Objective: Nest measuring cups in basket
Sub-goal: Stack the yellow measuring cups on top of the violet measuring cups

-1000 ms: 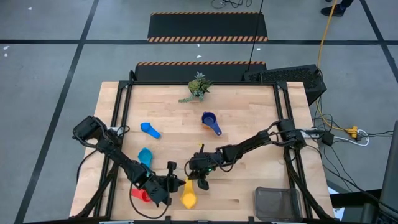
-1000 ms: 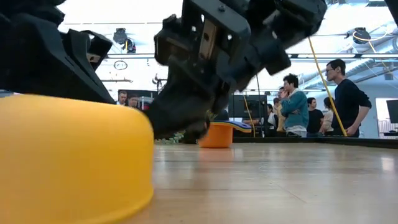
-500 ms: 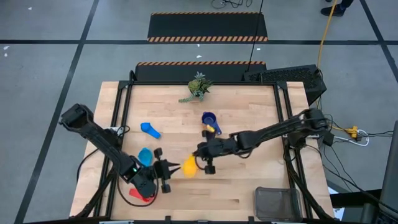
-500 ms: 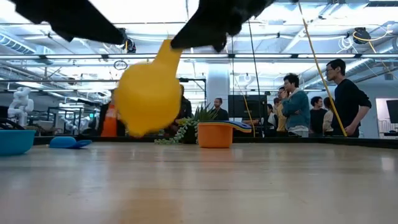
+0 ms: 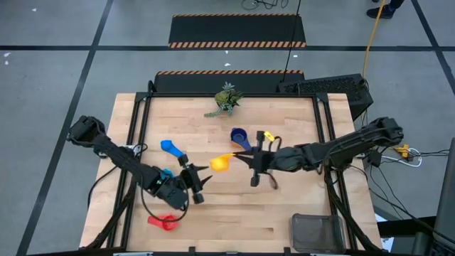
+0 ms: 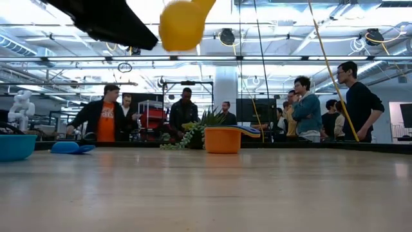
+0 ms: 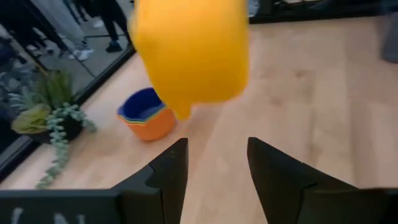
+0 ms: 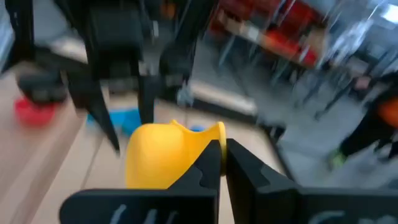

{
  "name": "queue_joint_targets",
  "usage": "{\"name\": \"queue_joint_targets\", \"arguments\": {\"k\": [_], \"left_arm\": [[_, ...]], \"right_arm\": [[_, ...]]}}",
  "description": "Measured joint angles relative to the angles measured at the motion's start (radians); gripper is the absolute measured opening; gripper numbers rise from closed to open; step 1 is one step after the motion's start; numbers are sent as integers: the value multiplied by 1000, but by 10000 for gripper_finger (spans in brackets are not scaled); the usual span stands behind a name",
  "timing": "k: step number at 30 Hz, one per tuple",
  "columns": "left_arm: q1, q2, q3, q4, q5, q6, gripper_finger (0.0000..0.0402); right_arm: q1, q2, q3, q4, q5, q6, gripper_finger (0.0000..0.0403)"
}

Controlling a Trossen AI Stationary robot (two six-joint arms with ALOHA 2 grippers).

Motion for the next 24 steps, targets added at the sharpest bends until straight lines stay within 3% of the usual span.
{"name": "queue_joint_targets", "arguments": {"k": [9, 24], "left_arm": [[97, 0, 0, 135, 13, 172, 184], [210, -13, 0, 471, 99, 546, 184]], "right_arm": [[1, -132, -266, 408, -4, -152, 0], [11, -274, -302, 469, -172, -334, 0]]}}
